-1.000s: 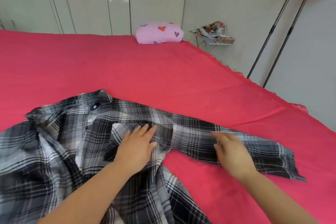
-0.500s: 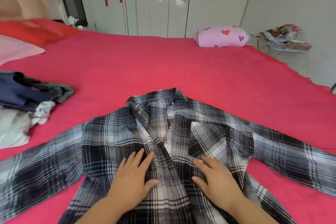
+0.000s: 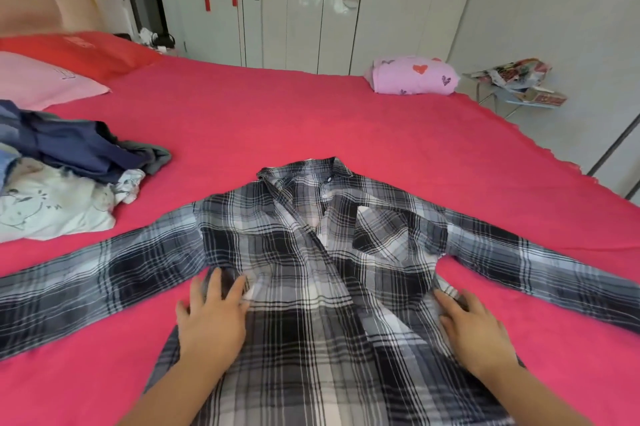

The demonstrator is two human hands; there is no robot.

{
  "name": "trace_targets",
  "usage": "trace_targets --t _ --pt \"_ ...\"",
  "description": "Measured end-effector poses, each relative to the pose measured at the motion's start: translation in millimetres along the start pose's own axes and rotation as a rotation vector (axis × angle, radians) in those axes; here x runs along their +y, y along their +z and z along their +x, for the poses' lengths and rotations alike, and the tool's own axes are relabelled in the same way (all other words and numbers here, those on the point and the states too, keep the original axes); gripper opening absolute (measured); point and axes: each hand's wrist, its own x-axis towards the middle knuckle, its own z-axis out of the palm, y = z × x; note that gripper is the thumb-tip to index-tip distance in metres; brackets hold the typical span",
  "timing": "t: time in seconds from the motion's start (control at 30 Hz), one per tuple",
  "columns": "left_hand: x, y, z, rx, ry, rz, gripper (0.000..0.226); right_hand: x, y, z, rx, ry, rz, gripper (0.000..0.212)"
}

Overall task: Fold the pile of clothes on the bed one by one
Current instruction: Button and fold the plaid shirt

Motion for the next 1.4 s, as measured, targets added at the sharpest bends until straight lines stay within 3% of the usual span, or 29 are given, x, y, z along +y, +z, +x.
trace_targets --t 0.1,0.27,0.43,0.57,0.7,0.83,0.93,1.03,1.17,1.3,1.4 --pt "-13.5 4.9 -13.4 -0.126 -0.077 -0.030 0.050 0.2 1.5 -14.2 -0.016 0.042 -0.009 0.049" --pt "-20.5 -1.1 -33.7 -0.105 0.083 0.030 0.062 -11.9 -8.9 -36.2 -0.041 -0.041 -0.096 0.063" --pt "-19.8 -39.5 -47.6 -0.065 0.167 0.142 0.036 -1.8 -38.7 -54.6 0.005 -0.099 -0.212 0.072" --pt "-25.7 -61.9 -66.2 -0.064 0.211 0.199 0.022 7.8 -51.5 -75.6 -0.015 -0.109 -0.231 0.061" --pt "-37.4 -60.5 -96.2 -0.112 0.262 0.208 0.024 16.0 -46.2 -109.9 -0.154 -0.167 -0.266 0.044" --pt "-49.9 -49.4 -123.9 -0.285 0.282 0.271 0.027 21.6 -32.4 -140.9 -0.290 -0.216 -0.254 0.038" --pt "-43.1 -49.8 -127.0 -0.365 0.264 0.400 0.040 14.8 -31.2 -142.5 -0.371 -0.212 -0.385 0.041" --pt "-18.2 -55.0 -106.6 -0.253 0.330 0.278 0.063 -9.1 -37.4 -123.7 -0.222 -0.184 -0.423 0.036" --pt "21.4 -40.4 -68.3 -0.180 0.407 0.103 0.067 -55.6 -32.7 -81.5 -0.046 -0.313 -0.182 0.043" --pt "36.2 -8.7 -36.1 -0.161 0.375 -0.002 0.068 -87.3 -3.9 -50.5 -0.018 -0.321 0.049 0.054" --pt "29.7 17.5 -22.3 -0.297 0.376 0.015 0.102 -91.0 28.6 -40.2 -0.057 -0.332 0.017 0.089"
